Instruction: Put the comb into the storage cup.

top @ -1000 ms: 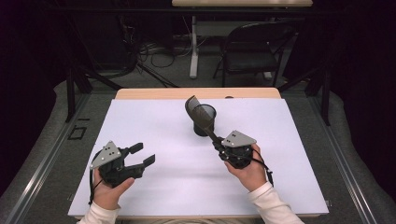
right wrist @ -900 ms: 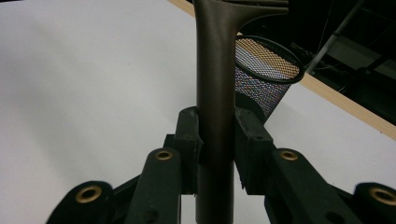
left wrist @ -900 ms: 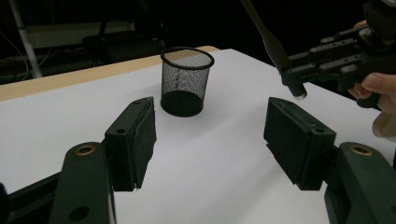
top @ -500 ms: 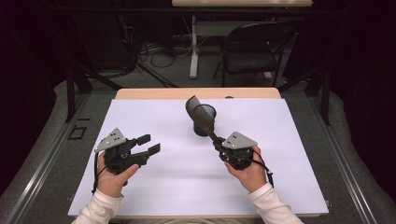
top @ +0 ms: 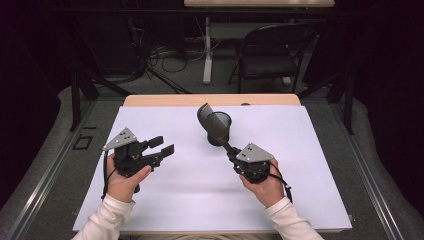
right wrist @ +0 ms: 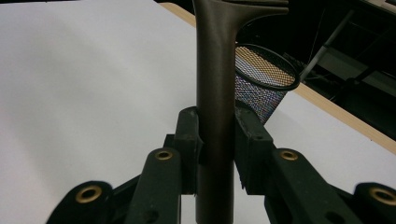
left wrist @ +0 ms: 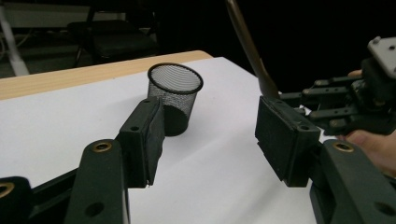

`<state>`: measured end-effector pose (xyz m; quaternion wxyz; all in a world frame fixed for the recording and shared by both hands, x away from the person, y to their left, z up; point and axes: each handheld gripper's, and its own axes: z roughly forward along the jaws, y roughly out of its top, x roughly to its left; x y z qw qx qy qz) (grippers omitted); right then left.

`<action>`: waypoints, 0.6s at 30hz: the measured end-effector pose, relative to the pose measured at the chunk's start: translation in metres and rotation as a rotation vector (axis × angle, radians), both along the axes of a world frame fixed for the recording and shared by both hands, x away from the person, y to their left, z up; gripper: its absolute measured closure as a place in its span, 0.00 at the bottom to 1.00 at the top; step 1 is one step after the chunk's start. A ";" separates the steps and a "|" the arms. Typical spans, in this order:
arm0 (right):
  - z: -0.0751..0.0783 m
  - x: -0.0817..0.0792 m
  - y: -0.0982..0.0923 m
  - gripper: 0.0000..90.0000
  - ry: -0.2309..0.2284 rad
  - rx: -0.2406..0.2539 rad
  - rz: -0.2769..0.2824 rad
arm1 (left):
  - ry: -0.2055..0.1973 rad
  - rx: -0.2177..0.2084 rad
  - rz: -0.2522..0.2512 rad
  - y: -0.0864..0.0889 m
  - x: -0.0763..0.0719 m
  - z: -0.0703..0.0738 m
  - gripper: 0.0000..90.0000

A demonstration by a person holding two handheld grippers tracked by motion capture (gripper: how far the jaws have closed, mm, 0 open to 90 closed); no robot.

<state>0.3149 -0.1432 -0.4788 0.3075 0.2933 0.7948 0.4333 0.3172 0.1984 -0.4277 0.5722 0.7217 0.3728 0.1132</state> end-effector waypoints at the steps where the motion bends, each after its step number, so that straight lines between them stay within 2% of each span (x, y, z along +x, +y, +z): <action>1: 0.000 0.000 0.000 0.81 -0.005 0.000 0.000 | 0.005 -0.008 0.000 -0.001 0.001 0.001 0.47; 4: -0.001 -0.001 0.001 0.81 -0.009 -0.003 0.001 | 0.021 -0.018 0.004 -0.002 0.005 0.004 0.47; 10: -0.001 -0.002 0.002 0.81 -0.023 -0.004 -0.001 | 0.021 -0.089 0.021 -0.005 0.012 0.008 0.46; 18: -0.003 -0.003 0.004 0.81 -0.026 -0.002 0.001 | 0.024 -0.095 0.018 -0.013 0.020 0.012 0.46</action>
